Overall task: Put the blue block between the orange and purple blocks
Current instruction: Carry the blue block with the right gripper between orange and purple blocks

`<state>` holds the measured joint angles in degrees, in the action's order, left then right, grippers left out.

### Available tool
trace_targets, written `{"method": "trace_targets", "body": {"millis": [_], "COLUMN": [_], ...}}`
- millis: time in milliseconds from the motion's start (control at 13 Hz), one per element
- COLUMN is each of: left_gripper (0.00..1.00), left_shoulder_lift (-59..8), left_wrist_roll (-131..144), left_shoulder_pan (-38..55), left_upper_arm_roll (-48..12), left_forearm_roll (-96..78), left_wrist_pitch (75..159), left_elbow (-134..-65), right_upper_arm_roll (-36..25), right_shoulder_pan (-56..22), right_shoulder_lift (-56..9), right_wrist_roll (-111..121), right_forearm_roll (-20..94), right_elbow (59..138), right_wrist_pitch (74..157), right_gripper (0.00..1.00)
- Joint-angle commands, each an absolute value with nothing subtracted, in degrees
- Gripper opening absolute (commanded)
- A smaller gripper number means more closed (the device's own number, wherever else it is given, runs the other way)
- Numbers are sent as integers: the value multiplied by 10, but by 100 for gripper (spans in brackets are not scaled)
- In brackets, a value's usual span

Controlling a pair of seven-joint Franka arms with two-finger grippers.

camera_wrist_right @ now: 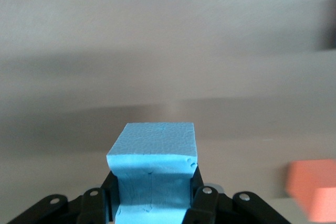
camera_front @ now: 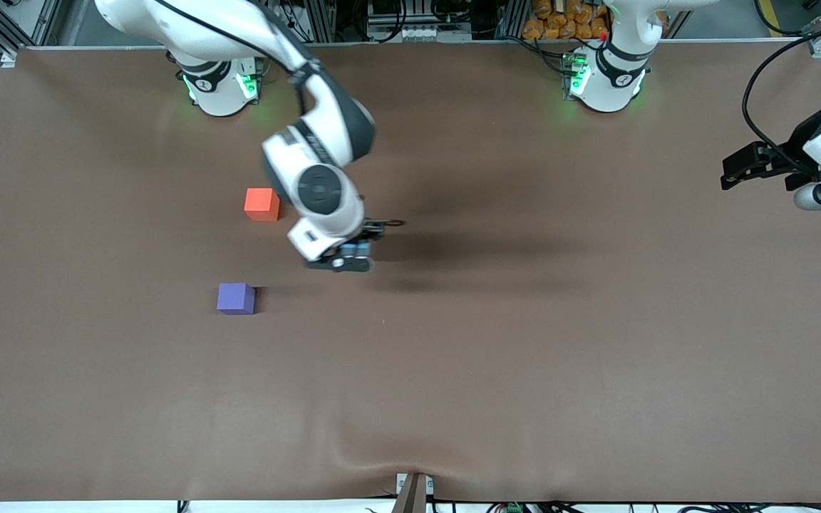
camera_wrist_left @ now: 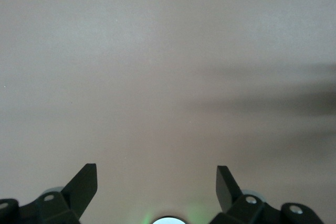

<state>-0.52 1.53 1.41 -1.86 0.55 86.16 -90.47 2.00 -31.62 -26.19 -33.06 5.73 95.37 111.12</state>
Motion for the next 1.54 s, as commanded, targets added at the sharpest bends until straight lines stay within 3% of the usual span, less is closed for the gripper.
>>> {"method": "trace_targets", "body": {"millis": [0,308,692,1462], "left_gripper": [100,100,100,100], "left_shoulder_lift": [-11,-24,-40,-49], "left_wrist_roll": [18,18,18,18], "left_shoulder_pan": [13,14,15,13], "left_upper_arm_roll": [-18,-18,-18,-15], "left_forearm_roll": [-2,-2,-4,4], "left_wrist_pitch": [863,866,879,883], "left_elbow": [-894,-877,-857,-858], "right_upper_arm_roll": [30,31,30,31], "right_shoulder_pan": [-226,-138,-101,-83], "right_shoulder_lift": [-198,-133,-132,-167], "right_wrist_roll": [-191,-55,-6,-11], "right_forearm_roll": [52,53,54,130], "right_elbow": [1020,1180,1275,1282], "right_wrist_pitch": [1078,1200,1318,1346], "right_gripper": [0,0,0,0]}}
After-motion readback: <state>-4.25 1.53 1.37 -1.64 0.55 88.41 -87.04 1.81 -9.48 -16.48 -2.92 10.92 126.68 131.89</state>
